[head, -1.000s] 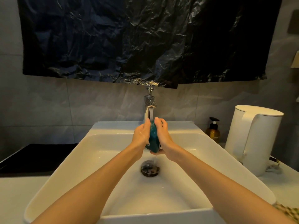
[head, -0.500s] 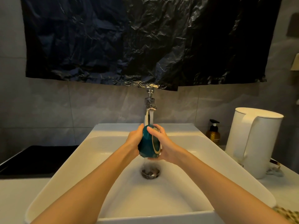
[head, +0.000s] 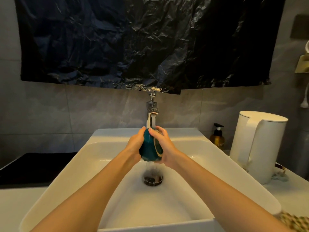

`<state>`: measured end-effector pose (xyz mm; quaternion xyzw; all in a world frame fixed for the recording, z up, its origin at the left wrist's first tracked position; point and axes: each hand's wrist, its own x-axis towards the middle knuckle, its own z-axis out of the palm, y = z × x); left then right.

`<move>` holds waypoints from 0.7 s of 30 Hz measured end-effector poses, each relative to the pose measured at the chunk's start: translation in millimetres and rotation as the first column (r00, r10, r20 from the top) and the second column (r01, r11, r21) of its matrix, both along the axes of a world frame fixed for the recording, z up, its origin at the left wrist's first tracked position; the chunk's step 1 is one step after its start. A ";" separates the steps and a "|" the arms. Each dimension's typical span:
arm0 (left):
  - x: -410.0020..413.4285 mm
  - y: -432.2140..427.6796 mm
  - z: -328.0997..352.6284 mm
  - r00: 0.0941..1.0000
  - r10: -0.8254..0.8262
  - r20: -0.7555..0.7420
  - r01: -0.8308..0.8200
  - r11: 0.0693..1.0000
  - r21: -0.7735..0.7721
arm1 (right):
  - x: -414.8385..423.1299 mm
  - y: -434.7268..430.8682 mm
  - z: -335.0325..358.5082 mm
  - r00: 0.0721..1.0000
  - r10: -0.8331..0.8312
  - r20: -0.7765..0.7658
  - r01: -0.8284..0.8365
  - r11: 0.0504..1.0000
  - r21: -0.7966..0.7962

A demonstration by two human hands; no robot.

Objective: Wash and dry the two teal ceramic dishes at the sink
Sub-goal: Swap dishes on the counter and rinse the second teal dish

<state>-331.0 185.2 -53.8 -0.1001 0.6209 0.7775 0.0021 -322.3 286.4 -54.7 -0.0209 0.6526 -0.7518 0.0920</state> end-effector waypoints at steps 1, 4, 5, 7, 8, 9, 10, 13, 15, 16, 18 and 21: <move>0.5 0.2 0.7 1.000 0.002 -0.005 -0.002 1.000 -0.010 | -2.1 -3.7 -0.7 0.999 -0.033 -0.014 0.033 0.999 0.012; -0.9 2.2 0.8 1.000 -0.009 -0.026 0.007 0.995 -0.101 | -5.2 -8.3 -1.4 0.993 -0.070 0.099 0.071 0.997 -0.017; 0.1 4.2 0.2 0.999 -0.014 -0.032 0.010 0.991 -0.135 | -4.1 -5.9 0.0 0.986 -0.055 0.159 0.062 0.997 -0.040; 0.5 6.6 -1.2 0.999 -0.011 -0.038 0.004 0.986 -0.165 | -2.3 3.4 2.6 0.970 0.008 0.241 0.006 0.998 -0.060; 0.6 6.6 -1.9 0.999 -0.005 -0.037 -0.001 0.986 -0.168 | -2.0 9.4 2.3 0.961 0.043 0.273 -0.022 0.996 -0.081; 1.9 5.7 -2.0 0.999 0.000 -0.033 -0.005 0.986 -0.166 | -0.4 15.2 2.4 0.951 0.081 0.298 -0.050 0.993 -0.109; 2.6 3.9 -1.8 1.000 0.004 -0.030 -0.008 0.987 -0.158 | -1.2 18.9 1.5 0.945 0.098 0.311 -0.062 0.991 -0.123; 3.4 -4.6 -2.2 0.999 0.009 -0.034 -0.013 0.993 -0.114 | -3.0 16.5 0.8 0.944 0.117 0.309 -0.078 0.988 -0.136; 5.0 -10.9 -3.1 0.999 -0.022 -0.024 0.019 0.995 -0.100 | -2.8 9.7 0.9 0.950 0.130 0.285 -0.110 0.990 -0.084; 5.1 -13.6 -3.5 0.999 -0.050 -0.013 0.049 0.995 -0.093 | -1.2 6.1 1.9 0.954 0.135 0.269 -0.128 0.991 -0.041; 5.9 -17.1 -3.3 0.996 -0.089 0.003 0.089 0.992 -0.092 | -0.6 -1.5 1.2 0.965 0.114 0.235 -0.122 0.992 0.019; 5.2 -19.0 -3.1 0.997 -0.073 0.006 0.074 0.991 -0.110 | 0.1 -5.1 0.6 0.971 0.095 0.220 -0.098 0.995 0.001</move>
